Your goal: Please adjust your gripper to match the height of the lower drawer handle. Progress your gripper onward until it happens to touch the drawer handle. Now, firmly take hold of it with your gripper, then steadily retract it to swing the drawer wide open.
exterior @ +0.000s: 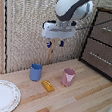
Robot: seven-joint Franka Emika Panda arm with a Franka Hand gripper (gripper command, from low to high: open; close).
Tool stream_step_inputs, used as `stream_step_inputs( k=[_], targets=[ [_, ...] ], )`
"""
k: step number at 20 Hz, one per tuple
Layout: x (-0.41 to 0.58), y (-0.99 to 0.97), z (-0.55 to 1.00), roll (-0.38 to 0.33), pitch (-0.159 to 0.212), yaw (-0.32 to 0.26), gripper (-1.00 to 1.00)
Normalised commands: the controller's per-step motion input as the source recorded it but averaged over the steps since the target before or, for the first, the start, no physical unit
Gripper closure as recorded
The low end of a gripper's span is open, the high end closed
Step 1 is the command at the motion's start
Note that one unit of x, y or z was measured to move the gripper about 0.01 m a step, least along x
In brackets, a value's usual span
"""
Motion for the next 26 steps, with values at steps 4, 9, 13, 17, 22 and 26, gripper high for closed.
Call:
stream_step_inputs(
  k=[4,9,13,17,22,26],
  targets=[
    [0.011,0.02,0.00,-0.320,-0.009,0.136,-1.00],
    [-0.019,-0.13,-0.02,-0.375,-0.032,0.152,-1.00],
    [-0.062,-0.15,-0.06,-0.375,-0.037,0.160,-1.00],
    [-0.066,-0.15,-0.07,-0.375,-0.027,0.156,-1.00],
    [-0.066,-0.16,-0.08,-0.375,-0.020,0.153,-1.00],
    [-0.066,-0.16,-0.08,-0.375,-0.021,0.152,-1.00]
  ],
)
